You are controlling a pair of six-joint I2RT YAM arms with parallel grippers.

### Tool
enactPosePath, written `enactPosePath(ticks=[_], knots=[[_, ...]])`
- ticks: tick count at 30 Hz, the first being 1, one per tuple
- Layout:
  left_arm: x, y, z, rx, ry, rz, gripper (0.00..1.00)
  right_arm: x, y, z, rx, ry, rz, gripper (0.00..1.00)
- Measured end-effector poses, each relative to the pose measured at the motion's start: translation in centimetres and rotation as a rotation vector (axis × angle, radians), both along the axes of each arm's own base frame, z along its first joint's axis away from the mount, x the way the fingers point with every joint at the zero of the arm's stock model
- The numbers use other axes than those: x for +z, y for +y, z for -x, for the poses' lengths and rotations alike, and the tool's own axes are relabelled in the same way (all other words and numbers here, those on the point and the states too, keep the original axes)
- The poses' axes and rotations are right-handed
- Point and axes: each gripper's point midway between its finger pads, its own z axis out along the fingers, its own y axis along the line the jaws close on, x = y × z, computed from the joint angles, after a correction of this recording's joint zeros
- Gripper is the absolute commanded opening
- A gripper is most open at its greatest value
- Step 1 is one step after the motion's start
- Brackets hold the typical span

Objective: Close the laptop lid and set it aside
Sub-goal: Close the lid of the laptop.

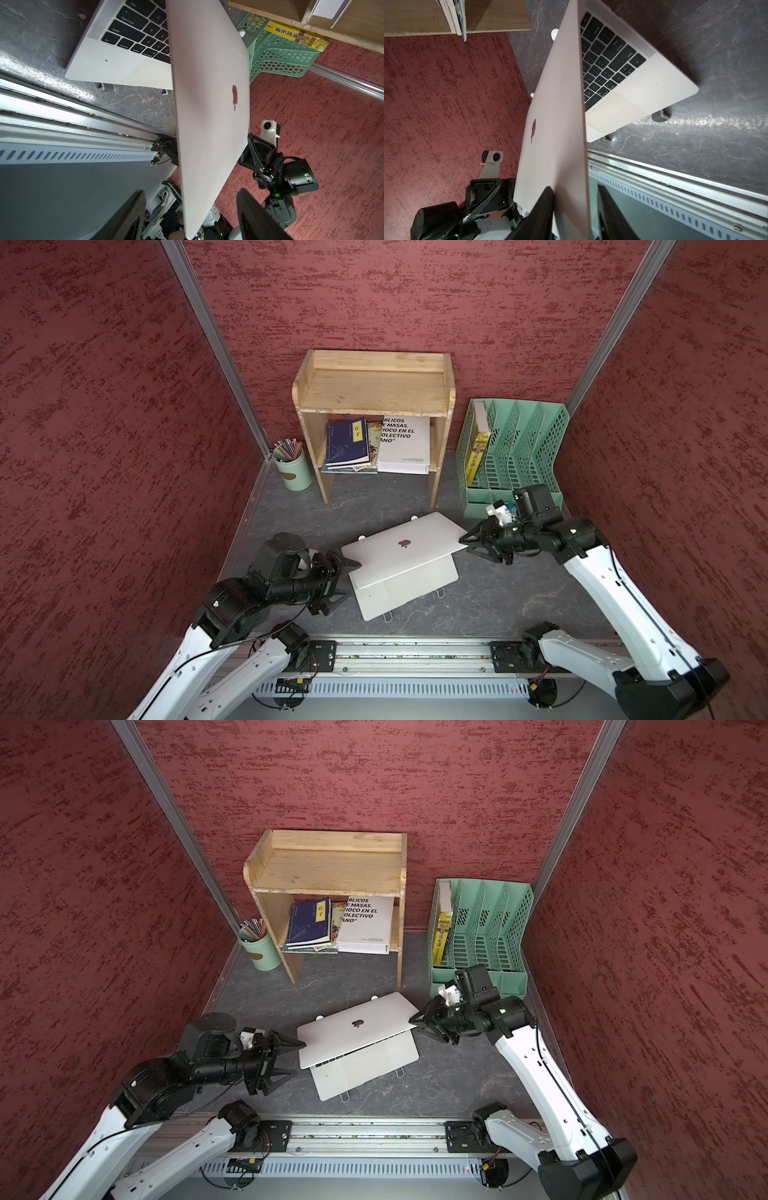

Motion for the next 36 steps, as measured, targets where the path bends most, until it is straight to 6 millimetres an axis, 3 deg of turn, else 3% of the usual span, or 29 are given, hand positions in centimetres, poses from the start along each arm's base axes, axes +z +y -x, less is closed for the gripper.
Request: enactPosePath(ticks=[4, 8, 13, 21, 36], knots=[[-0.4, 0.1, 0.1, -0.001, 0.011, -0.007, 0.73, -0.1, -0.1, 0.0, -0.005, -0.008, 0.005, 0.55], [-0.6, 0.0, 0.2, -0.004, 0.018, -0.008, 0.73, -0.6, -0.3, 0.3, -0.006, -0.005, 0.013, 0.56], [-0.7, 0.0, 0.2, -0.006, 0.021, -0.009, 0.74, -2.0, -0.6, 1.1, -0.006, 0.023, 0.025, 0.56], [-0.7, 0.1, 0.5, -0.009, 0.018, -0.005, 0.78, -4.3, -1.0, 2.1, 0.001, 0.073, 0.048, 0.68], [-3.1, 1.0, 4.0, -0.124, 0.11, -0.06, 0.83, -7.4, -1.3, 2.8, 0.033, 0.119, 0.086, 0.87]])
